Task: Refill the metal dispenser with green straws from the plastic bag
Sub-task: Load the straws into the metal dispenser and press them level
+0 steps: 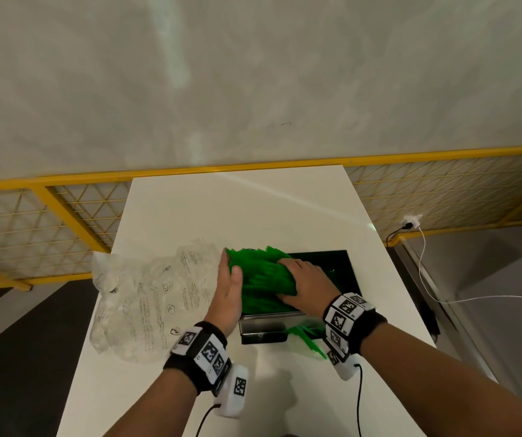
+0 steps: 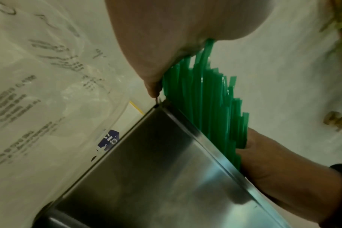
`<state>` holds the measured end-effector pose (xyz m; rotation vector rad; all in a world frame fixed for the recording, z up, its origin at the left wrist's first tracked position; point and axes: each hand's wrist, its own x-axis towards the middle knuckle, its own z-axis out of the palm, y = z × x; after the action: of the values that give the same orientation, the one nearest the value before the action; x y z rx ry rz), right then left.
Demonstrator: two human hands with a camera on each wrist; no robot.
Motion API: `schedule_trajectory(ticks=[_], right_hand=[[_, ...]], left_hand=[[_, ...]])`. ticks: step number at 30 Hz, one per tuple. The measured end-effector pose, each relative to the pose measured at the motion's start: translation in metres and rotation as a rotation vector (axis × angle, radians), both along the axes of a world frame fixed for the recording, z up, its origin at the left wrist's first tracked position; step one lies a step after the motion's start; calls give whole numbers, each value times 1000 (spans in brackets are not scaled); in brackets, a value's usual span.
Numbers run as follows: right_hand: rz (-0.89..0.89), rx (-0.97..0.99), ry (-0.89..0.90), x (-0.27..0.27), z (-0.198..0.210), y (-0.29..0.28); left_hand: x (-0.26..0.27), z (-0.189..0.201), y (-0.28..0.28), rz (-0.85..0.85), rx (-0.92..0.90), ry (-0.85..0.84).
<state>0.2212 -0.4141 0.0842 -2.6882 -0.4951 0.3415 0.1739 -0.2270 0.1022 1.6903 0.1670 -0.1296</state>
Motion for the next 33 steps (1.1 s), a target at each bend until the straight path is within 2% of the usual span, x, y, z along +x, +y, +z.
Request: schedule_trajectory(ticks=[8,14,18,20,23,26,28,30,31,33], right_hand=[[57,-52,2,4,20,2],[66,-221,-5,-2,16,14],[42,-284,29,2,16,11],[33,-277,42,1,15,8],[17,-172,101,0,17,2],[12,61,173,-5,22,-10],[-12,247,154,-12,26,-21],[-80,385,31,-22,26,-32],[-108,411,-44,-27,25,-37],[-102,346,-90,-36,20,-42]], left_hand=[[6,-16,-6,222,-22,-32],[5,-15,-4,22,121,-23],[4,-9,-3,87,101,-147],[5,-8,-6,8,177,-171],[9,-11,-7,-144,423,-113],[8,-12,-3,-153,438,-135],[3,-11,-2,-27,338,-180],[-1,-10,-2,161,208,-149],[-3,-9,-3,238,176,-117],[-6,-11,-2,328,236,-76]])
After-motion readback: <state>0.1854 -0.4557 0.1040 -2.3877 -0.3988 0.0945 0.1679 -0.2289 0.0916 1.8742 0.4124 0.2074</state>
